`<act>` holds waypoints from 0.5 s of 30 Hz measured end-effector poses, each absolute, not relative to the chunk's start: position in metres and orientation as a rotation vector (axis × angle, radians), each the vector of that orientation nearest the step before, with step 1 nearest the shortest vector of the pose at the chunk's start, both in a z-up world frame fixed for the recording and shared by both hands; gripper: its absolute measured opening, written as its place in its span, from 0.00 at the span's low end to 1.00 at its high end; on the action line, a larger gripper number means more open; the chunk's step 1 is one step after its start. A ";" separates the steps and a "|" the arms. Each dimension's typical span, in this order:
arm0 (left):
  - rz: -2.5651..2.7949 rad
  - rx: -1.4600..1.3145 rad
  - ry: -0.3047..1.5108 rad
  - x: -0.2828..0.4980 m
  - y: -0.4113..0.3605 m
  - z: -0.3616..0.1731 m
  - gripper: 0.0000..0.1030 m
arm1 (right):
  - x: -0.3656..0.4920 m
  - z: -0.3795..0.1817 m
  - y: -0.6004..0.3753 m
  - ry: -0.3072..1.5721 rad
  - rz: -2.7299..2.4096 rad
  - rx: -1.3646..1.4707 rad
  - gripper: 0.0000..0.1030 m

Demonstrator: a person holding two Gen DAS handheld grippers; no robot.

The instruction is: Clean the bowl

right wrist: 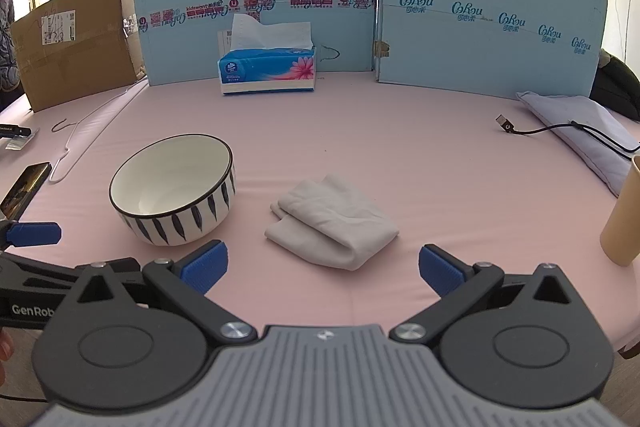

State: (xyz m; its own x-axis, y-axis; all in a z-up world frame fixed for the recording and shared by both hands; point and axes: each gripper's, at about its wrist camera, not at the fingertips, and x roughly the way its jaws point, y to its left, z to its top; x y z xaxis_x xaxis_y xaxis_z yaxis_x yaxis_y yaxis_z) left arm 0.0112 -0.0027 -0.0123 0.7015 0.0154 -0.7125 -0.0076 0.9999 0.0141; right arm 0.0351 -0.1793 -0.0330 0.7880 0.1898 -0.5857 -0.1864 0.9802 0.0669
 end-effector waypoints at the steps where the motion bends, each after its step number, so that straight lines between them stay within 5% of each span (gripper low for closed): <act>1: 0.013 0.011 0.793 0.011 -0.003 -0.012 1.00 | 0.035 -0.033 -0.179 0.632 0.202 0.005 1.00; 15: 0.010 0.016 0.797 0.012 -0.003 -0.012 1.00 | 0.035 -0.033 -0.180 0.634 0.199 0.008 1.00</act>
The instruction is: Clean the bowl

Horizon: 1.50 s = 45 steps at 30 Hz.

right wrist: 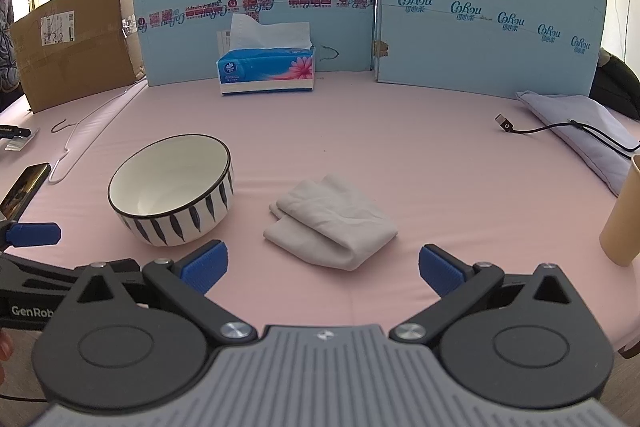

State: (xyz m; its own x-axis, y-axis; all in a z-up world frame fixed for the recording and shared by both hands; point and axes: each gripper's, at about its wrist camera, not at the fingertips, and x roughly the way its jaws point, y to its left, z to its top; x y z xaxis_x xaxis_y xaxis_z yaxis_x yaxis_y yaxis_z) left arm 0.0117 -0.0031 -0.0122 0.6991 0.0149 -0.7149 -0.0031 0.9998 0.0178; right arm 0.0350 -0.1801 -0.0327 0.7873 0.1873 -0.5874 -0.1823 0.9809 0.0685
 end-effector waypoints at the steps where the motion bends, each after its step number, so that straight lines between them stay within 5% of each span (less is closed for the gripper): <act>1: 0.010 0.016 0.797 0.012 -0.003 -0.012 1.00 | 0.035 -0.033 -0.180 0.634 0.199 0.009 1.00; 45: 0.001 0.030 0.808 0.015 -0.010 -0.016 1.00 | 0.038 -0.035 -0.192 0.633 0.244 0.059 1.00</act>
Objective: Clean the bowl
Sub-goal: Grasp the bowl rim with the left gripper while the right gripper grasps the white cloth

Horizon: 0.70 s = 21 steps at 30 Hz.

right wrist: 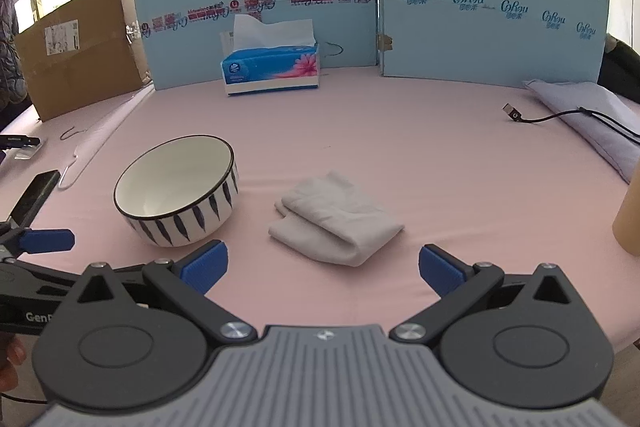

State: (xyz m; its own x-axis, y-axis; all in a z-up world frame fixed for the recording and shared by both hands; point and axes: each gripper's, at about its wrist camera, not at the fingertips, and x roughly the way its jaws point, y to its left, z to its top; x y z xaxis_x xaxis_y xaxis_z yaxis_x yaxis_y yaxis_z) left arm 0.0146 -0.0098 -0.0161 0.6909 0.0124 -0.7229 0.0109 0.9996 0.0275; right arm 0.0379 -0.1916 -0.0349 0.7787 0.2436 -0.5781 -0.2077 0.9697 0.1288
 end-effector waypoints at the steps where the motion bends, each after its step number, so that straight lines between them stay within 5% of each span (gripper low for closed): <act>1: 0.000 0.031 0.809 0.015 -0.010 -0.016 1.00 | 0.037 -0.035 -0.192 0.627 0.248 0.061 1.00; 21: -0.100 -0.005 0.758 0.010 -0.002 -0.005 1.00 | 0.029 -0.038 -0.207 0.431 0.262 0.146 1.00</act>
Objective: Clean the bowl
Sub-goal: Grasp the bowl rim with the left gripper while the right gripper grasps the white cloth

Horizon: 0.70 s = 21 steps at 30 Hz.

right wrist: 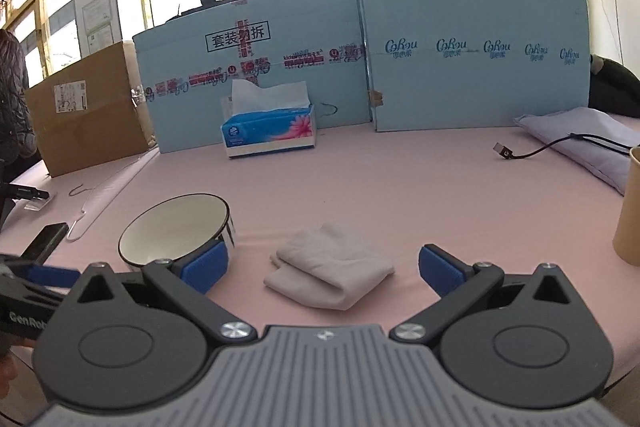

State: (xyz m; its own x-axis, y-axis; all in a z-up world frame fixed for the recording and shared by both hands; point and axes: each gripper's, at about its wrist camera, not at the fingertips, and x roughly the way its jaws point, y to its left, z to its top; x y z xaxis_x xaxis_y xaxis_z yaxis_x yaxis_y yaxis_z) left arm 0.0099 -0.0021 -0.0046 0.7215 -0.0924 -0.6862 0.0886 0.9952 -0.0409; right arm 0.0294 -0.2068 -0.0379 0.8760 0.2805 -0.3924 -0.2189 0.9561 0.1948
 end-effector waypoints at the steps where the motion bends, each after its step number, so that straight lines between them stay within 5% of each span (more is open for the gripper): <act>1: -0.117 -0.005 0.745 0.008 -0.002 -0.003 1.00 | 0.031 -0.039 -0.207 0.432 0.266 0.142 1.00; 4: -0.137 -0.020 0.721 0.005 0.004 0.000 1.00 | 0.033 -0.041 -0.207 0.434 0.271 0.126 0.97; 11: -0.079 -0.145 0.641 0.009 0.031 0.011 0.99 | 0.049 -0.054 -0.208 0.495 0.274 0.134 0.69; 21: -0.119 -0.198 0.681 0.047 0.045 0.009 0.79 | 0.065 -0.059 -0.201 0.521 0.252 0.085 0.66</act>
